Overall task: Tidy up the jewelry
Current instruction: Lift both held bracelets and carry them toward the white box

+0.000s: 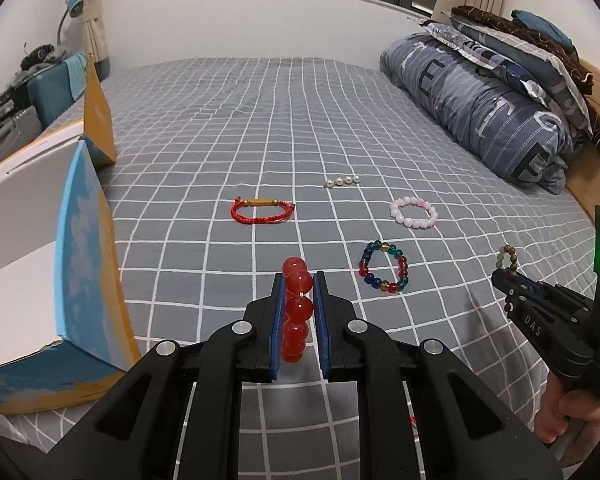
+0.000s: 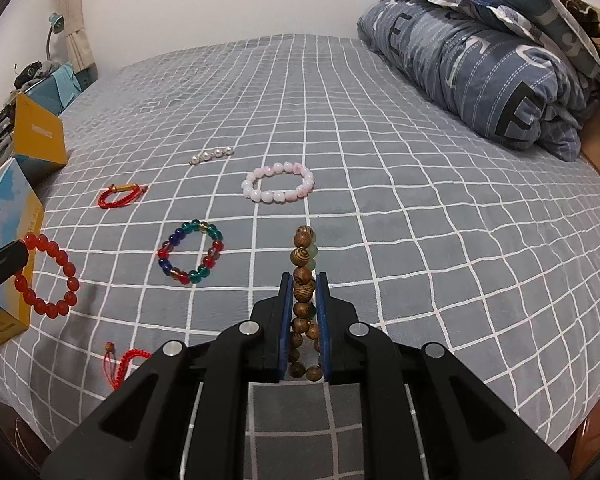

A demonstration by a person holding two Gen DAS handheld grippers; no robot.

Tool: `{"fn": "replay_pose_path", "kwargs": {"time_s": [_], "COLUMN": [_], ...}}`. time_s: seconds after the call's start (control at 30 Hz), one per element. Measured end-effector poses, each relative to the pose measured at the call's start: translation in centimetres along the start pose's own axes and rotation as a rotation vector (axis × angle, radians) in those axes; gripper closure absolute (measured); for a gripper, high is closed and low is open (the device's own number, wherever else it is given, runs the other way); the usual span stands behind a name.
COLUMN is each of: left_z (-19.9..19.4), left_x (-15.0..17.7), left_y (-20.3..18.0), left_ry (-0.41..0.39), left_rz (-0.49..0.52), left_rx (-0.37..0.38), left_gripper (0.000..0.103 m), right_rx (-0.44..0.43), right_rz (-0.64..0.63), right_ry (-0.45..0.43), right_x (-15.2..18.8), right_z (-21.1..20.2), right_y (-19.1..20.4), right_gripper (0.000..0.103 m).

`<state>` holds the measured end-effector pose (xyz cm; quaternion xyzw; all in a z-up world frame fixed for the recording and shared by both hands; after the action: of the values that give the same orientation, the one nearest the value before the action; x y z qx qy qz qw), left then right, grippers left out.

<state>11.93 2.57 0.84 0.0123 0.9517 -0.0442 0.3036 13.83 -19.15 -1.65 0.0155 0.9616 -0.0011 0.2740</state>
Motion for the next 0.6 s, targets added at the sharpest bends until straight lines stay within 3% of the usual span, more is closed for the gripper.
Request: {"fn": "replay_pose_path", "kwargs": {"time_s": [0.6], "left_z": [-4.3], "left_x": [0.6], "left_y": [0.7], "left_ry": [-0.052], "left_rz": [-0.005], "left_rx": [-0.044], "left_gripper": [0.09], "right_rx": [0.0], "right_rz": [-0.019], "right_ry": [-0.053], "right_x": [0.2], "right_z": [-4.1], "right_y": [1.3], "right_gripper": [0.092]}}
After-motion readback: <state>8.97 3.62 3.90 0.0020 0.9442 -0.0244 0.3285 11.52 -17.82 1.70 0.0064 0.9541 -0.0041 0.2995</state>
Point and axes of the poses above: each gripper's, at about its wrist camera, not at the fingertips, and z roughly the way its jaws point, y to its left, x to its underside, the point moved 2 cm from there along z, roughly the way its jaws point, and after that the axes turned 10 degrees about y, right-handed, at the moved point
